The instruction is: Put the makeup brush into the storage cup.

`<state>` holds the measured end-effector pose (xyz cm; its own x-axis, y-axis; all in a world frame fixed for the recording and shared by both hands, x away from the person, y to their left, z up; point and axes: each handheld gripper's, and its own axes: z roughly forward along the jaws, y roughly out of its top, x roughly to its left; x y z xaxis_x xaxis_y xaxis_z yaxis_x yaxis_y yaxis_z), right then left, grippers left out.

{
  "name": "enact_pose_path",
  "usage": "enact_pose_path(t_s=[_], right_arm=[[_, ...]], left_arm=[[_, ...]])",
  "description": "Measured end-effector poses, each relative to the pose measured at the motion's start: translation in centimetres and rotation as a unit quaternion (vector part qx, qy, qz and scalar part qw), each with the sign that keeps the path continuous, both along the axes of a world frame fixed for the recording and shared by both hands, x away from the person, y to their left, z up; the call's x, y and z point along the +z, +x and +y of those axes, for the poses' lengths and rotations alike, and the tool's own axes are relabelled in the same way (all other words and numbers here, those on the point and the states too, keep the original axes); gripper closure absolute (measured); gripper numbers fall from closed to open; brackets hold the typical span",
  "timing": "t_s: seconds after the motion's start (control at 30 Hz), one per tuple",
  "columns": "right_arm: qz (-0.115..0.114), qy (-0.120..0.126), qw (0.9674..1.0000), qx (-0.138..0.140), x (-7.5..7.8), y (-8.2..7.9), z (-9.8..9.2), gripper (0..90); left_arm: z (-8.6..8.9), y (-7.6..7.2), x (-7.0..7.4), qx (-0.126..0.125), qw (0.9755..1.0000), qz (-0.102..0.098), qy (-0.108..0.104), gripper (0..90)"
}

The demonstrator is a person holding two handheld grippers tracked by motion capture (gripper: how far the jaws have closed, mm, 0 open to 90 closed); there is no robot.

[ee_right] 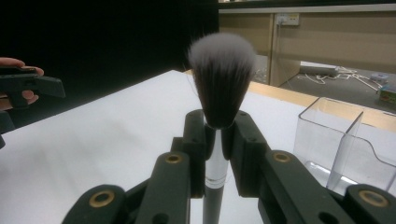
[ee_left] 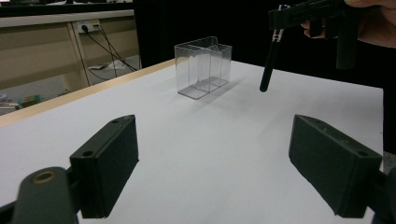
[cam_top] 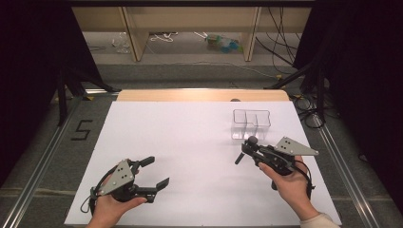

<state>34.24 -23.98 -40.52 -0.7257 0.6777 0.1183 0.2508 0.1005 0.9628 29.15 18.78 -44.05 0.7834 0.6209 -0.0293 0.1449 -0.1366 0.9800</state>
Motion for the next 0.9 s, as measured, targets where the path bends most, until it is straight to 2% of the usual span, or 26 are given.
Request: enact_pose_path(t_s=[0.07,0.43,0.53,0.6,0.63,0.9], right_arm=[[0.005,-0.006,1.0,0.001,0.07,0.0,-0.12,78.4],[0.001,-0.006,1.0,-0.001,0.11,0.08,-0.28,78.4],[-0.003,0.003,1.0,-0.004,0.05,0.12,-0.25,78.4],[0.004,-0.006,1.0,-0.001,0.16,0.07,-0.39,78.4],[-0.003,-0.001,1.0,-0.006,0.1,0.13,-0.34,78.4],[0.002,-0.006,1.0,-0.006,0.17,0.13,-0.47,78.5]], left_arm=[[0.0,0.0,0.01,0.0,1.0,0.0,0.0,16.1],[-0.01,0.0,0.0,0.0,1.0,0.0,0.0,16.0],[-0.01,0.0,0.01,0.0,1.0,0.0,0.0,16.1],[-0.01,0.01,0.0,0.0,1.0,0.0,0.0,16.1],[-0.02,0.01,0.0,0.0,1.0,0.0,0.0,16.1],[-0.01,0.01,0.0,0.0,1.0,0.0,-0.001,16.0]])
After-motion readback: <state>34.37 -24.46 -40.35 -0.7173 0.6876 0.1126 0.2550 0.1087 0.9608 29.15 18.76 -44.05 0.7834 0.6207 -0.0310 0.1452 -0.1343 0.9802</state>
